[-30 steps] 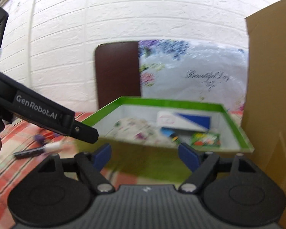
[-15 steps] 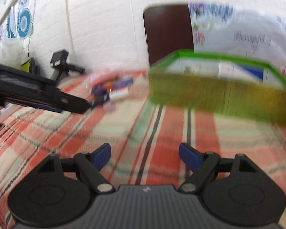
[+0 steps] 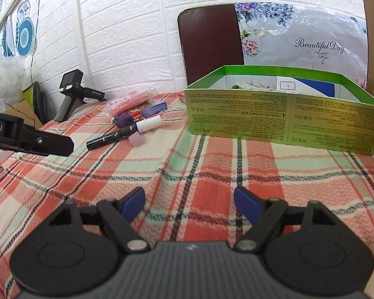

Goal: Organize objects
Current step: 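Grasp the pink plastic bag with the left gripper, then carry the pink plastic bag into the green box and release, then move the left gripper back toward the black marker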

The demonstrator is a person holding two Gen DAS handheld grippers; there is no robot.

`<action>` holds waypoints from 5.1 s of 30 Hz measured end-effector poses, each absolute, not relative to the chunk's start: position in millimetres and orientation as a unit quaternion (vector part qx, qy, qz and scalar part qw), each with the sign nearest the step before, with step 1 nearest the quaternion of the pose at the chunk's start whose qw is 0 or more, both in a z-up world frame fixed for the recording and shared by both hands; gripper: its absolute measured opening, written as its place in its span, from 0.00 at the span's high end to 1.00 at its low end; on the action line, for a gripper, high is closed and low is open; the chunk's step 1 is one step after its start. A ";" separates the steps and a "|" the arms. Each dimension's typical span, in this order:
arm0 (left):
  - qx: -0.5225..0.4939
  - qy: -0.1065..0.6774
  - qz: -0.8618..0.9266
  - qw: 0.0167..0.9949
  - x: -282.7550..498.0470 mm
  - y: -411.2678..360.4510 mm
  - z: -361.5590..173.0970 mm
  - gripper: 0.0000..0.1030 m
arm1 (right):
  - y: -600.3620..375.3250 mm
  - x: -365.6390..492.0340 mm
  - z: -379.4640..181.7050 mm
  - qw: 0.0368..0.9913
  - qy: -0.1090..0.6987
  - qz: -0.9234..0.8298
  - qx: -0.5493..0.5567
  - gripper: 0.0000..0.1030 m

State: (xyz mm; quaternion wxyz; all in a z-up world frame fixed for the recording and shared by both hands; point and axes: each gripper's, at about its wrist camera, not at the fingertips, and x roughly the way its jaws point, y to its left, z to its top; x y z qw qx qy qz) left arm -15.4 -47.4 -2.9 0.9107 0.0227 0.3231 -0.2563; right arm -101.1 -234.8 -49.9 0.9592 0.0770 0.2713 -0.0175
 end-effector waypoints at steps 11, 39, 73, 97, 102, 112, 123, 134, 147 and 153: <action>-0.028 0.324 -0.184 0.928 30.0 1.6 -23.1 0.30 | -210.5 -43.4 -32.7 0.959 0.278 0.043 0.034 0.21; -0.175 0.261 -0.152 0.937 78.0 80.8 -27.6 0.25 | -149.8 207.3 -18.2 0.903 0.370 0.185 0.112 0.66; -0.066 0.242 -0.289 0.924 96.4 -38.6 43.9 0.49 | -179.8 31.2 26.5 0.975 0.198 0.097 -0.006 0.48; 0.075 0.236 -0.376 0.893 106.9 -240.2 24.6 0.47 | -342.8 31.3 -2.8 0.975 0.186 -0.116 0.034 0.29; 0.071 0.239 -0.384 0.889 78.4 -227.5 26.0 0.45 | -330.7 -2.5 -3.2 0.977 0.176 -0.115 0.040 0.29; 0.060 0.260 -0.368 0.891 27.7 -196.3 23.8 0.40 | -320.6 -60.8 2.8 0.976 0.175 -0.120 0.049 0.29; 0.061 0.301 -0.337 0.890 -5.8 -148.9 -1.3 0.40 | -293.7 -104.7 -12.0 0.970 0.221 -0.083 0.054 0.30; 0.050 0.341 -0.281 0.896 -5.6 -91.2 -24.3 0.40 | -236.9 -102.6 -25.5 0.964 0.264 -0.010 0.027 0.30; 0.027 0.355 -0.241 0.903 7.3 -53.7 -34.9 0.39 | -211.7 -90.3 -31.8 0.957 0.291 0.008 0.013 0.30; 0.026 0.359 -0.227 0.905 17.6 -42.9 -38.9 0.38 | -203.0 -80.7 -36.0 0.953 0.304 0.013 0.003 0.30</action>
